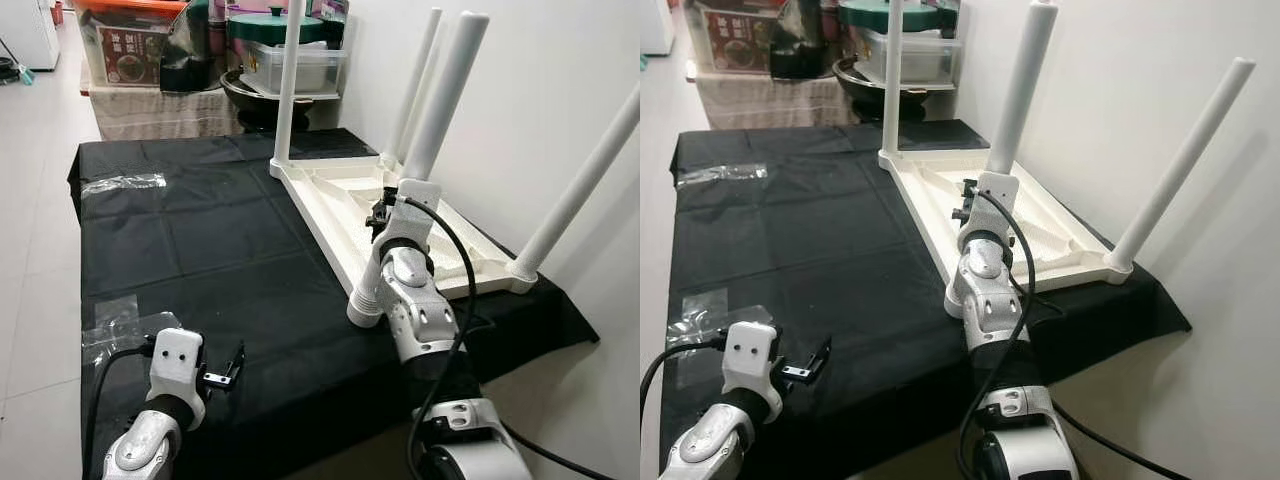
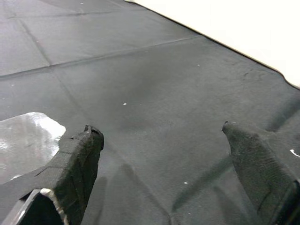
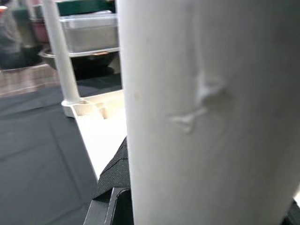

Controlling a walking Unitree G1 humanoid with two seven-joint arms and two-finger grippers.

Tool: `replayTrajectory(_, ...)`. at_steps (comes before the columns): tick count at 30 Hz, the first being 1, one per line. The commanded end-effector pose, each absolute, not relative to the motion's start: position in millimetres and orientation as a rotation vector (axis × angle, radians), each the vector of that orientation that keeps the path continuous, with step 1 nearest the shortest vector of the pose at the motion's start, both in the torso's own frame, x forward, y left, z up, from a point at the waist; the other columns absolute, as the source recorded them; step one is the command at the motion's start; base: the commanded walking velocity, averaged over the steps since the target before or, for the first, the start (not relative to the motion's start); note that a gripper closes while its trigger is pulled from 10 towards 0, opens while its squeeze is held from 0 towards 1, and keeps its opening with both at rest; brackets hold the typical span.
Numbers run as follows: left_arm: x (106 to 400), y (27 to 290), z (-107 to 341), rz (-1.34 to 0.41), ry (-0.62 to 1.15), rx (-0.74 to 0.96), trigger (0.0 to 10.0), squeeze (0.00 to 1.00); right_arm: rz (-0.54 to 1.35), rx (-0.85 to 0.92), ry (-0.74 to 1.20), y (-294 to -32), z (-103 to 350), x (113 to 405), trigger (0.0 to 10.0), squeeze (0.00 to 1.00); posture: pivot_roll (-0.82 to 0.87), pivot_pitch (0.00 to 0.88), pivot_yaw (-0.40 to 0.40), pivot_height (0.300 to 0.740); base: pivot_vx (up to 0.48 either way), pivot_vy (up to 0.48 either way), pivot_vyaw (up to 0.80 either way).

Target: Building children table

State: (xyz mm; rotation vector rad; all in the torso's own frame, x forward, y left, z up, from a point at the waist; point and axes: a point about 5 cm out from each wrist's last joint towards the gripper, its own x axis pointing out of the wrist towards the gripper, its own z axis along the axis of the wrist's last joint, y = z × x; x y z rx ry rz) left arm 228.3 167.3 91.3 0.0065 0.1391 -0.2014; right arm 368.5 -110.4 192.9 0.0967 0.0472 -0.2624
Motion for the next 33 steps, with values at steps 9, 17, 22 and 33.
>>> replayTrajectory(9,228,164,88,-0.204,0.146,0.008,10.0,0.00,-0.506,0.108,0.301,-114,149,354,0.0,0.00,0.09,0.000,-0.135,0.740,0.000,0.000,0.00)
replayTrajectory(17,227,166,88,-0.204,0.149,0.013,10.0,0.00,-0.513,0.131,0.260,-118,160,354,0.0,0.00,0.09,0.000,-0.131,0.740,0.000,0.000,0.00)
replayTrajectory(22,228,165,88,-0.208,0.148,0.014,10.0,0.00,-0.512,0.141,0.239,-118,168,354,0.0,0.00,0.08,0.000,-0.125,0.740,0.000,0.000,0.00)
replayTrajectory(33,229,165,88,-0.216,0.149,0.019,10.0,0.00,-0.443,0.188,0.247,-113,169,355,10.0,0.00,0.09,0.000,-0.120,0.740,0.000,0.000,0.00)
